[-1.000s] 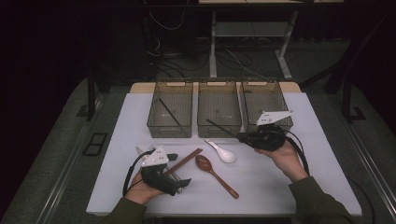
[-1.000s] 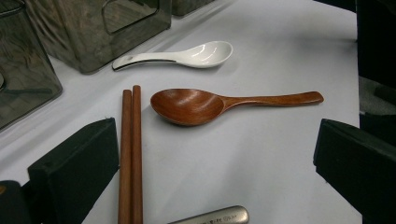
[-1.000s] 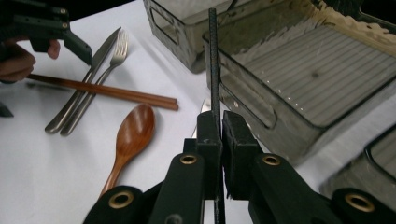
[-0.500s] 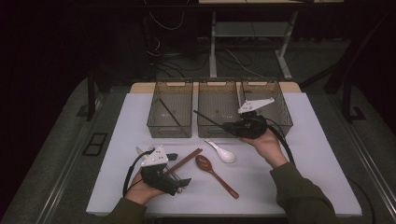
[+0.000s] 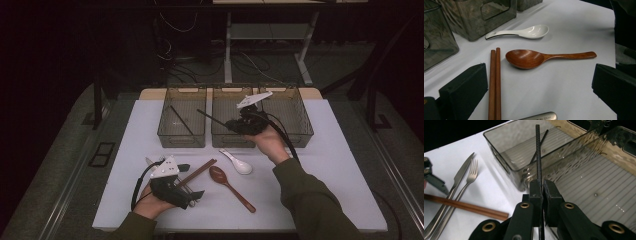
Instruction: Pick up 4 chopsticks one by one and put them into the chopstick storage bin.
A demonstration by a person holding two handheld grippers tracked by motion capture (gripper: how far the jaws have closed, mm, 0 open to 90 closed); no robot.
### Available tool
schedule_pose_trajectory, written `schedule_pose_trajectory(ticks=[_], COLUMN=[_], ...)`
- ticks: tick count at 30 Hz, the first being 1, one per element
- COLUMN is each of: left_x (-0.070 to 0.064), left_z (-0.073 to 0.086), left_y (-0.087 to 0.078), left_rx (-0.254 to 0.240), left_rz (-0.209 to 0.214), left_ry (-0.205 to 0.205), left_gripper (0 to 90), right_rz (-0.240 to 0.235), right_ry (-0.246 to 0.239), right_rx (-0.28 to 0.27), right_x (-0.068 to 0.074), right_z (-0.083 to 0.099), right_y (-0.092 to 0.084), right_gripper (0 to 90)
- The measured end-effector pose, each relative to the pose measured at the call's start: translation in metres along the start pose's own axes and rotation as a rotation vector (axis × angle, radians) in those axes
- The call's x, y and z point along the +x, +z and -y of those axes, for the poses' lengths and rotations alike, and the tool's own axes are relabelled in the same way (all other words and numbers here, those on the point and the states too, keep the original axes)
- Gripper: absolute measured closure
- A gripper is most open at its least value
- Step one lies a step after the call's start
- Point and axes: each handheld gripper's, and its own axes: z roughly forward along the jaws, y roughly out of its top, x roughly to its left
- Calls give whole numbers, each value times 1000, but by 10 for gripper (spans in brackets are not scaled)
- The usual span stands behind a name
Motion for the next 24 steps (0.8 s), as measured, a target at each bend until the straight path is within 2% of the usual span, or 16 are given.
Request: schedule_pose_trajectory(ticks=[12, 24], left_x=[0, 0], left_z=[0, 0], left_y=[1, 0], left_rx=[-4, -1], left_rz=[-2, 1], left_ry=[1, 11], left_gripper=[0, 0], right_rz=[2, 34], right_ry=[4, 42], right_rx=[23, 71], right_x=[4, 0], right_z=[-34, -59], right_y=[34, 78], right_gripper=[858, 858])
